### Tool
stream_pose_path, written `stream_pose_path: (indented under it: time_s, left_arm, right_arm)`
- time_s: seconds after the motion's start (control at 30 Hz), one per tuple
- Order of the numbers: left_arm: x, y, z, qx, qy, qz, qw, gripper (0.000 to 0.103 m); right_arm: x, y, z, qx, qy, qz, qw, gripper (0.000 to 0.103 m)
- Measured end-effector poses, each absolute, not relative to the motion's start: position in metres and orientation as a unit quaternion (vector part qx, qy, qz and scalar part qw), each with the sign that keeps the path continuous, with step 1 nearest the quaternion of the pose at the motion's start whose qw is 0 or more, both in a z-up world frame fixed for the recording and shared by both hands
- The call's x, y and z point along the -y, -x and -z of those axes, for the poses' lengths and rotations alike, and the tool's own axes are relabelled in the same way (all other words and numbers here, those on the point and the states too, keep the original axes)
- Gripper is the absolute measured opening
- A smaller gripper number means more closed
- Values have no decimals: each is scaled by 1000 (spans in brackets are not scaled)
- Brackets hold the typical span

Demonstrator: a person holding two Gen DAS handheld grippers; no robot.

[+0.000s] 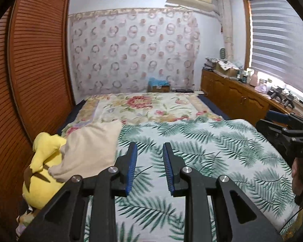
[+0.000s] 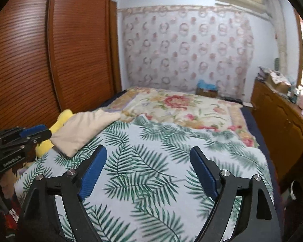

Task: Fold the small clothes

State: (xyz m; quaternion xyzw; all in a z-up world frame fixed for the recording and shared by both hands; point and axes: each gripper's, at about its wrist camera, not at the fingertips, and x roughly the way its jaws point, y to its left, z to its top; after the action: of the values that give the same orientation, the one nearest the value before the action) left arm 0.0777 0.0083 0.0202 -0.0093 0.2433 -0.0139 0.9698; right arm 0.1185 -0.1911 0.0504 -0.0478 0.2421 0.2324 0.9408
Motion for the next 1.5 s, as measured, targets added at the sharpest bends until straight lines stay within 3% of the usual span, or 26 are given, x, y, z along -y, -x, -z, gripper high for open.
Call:
stream_pose_path:
  time_s: [0.47,1.5]
  left_arm:
    - [25,-77,-56,-214,8,34,976,26]
    - [23,-73,-55,-213,10,29,977,28]
  right_arm:
    - [255,-81,-77,-201,-1,-158,967,87]
    - [266,-73,-79,-192,-5,-148,970,87]
